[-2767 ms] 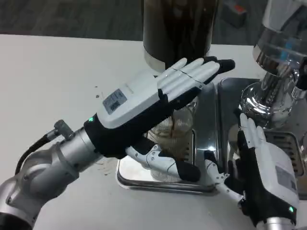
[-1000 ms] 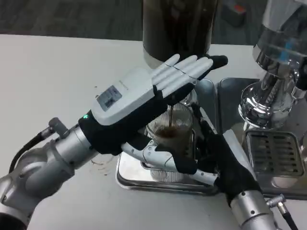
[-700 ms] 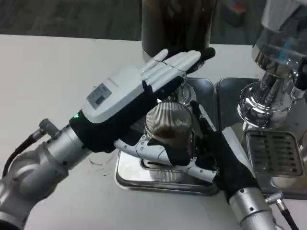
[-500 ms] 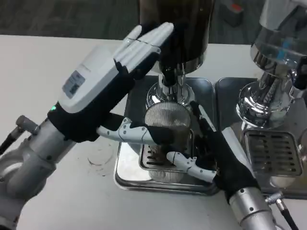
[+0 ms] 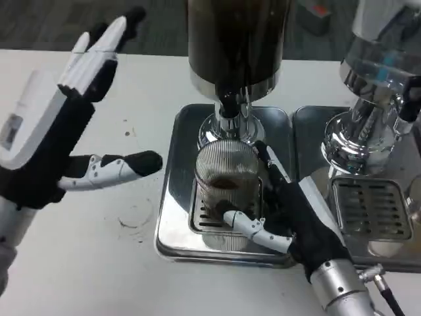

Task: Grasp the cup under the faucet to collect the drink, then remove the cup.

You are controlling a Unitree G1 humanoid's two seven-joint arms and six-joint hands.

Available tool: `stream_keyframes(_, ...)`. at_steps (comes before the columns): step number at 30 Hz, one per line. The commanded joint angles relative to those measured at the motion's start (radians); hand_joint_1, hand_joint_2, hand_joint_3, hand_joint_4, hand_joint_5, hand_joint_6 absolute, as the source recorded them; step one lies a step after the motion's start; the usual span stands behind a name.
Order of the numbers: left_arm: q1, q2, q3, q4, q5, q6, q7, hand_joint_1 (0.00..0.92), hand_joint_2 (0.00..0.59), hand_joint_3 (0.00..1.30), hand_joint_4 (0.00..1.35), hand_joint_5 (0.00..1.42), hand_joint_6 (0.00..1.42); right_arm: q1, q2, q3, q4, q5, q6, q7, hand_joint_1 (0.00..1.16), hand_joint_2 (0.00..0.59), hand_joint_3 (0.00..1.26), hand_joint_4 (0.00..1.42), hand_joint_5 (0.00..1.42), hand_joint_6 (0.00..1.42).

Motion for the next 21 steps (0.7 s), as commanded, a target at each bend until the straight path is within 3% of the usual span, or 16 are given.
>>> stream_keyframes(1,0.081,0.029,0.041,0.035,0.046,0.051,0.054,0.0,0.089,0.0,0.0,0.07,0.0,0.006,0.007,0.001,-0.016,-0.005,-0.01,-0.008,0.67,0.221,0.0,0.0,0.0,0.0)
stream_keyframes(8,0.141,0.057,0.03,0.119,0.072,0.101,0.09,0.0,0.09,0.0,0.0,0.06,0.0,-0.004,0.008,0.004,-0.023,0.003,-0.003,0.008,0.66,0.207,0.0,0.0,0.0,0.0)
stream_keyframes(21,0.133,0.063,-0.041,0.299,0.064,0.117,0.109,0.0,0.09,0.0,0.0,0.06,0.0,-0.033,0.021,0.01,-0.02,-0.007,0.044,0.012,0.68,0.191,0.0,0.0,0.0,0.0)
